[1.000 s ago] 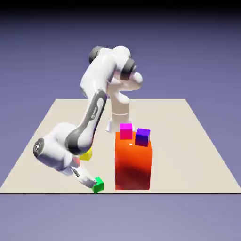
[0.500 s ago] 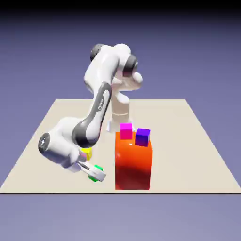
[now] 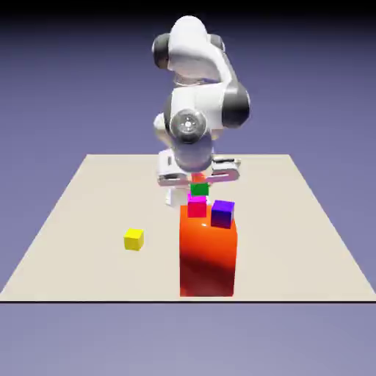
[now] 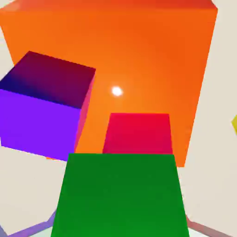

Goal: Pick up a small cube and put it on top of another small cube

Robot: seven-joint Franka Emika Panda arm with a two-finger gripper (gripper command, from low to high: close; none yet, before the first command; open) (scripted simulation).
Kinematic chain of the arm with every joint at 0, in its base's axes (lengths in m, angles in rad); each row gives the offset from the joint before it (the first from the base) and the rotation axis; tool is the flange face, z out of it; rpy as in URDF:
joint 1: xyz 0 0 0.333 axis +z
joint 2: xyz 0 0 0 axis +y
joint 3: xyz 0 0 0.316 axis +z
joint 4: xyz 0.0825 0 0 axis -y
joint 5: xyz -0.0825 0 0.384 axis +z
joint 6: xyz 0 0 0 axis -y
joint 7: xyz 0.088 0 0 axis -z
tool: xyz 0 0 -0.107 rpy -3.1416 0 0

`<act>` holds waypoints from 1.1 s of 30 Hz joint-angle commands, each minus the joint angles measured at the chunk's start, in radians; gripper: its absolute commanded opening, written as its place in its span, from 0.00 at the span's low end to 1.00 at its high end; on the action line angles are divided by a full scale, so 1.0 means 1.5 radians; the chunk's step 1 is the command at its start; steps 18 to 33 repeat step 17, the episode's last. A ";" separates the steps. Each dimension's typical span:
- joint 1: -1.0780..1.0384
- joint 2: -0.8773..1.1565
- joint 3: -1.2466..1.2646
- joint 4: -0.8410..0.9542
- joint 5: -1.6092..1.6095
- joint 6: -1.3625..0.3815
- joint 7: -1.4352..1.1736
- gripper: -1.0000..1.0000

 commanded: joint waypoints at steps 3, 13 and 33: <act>0.000 -0.013 0.000 -0.048 -0.001 0.036 -0.001 0.00; 0.000 -0.021 0.000 -0.081 0.000 0.060 -0.002 1.00; 0.000 0.000 0.000 0.000 -0.001 0.000 0.000 1.00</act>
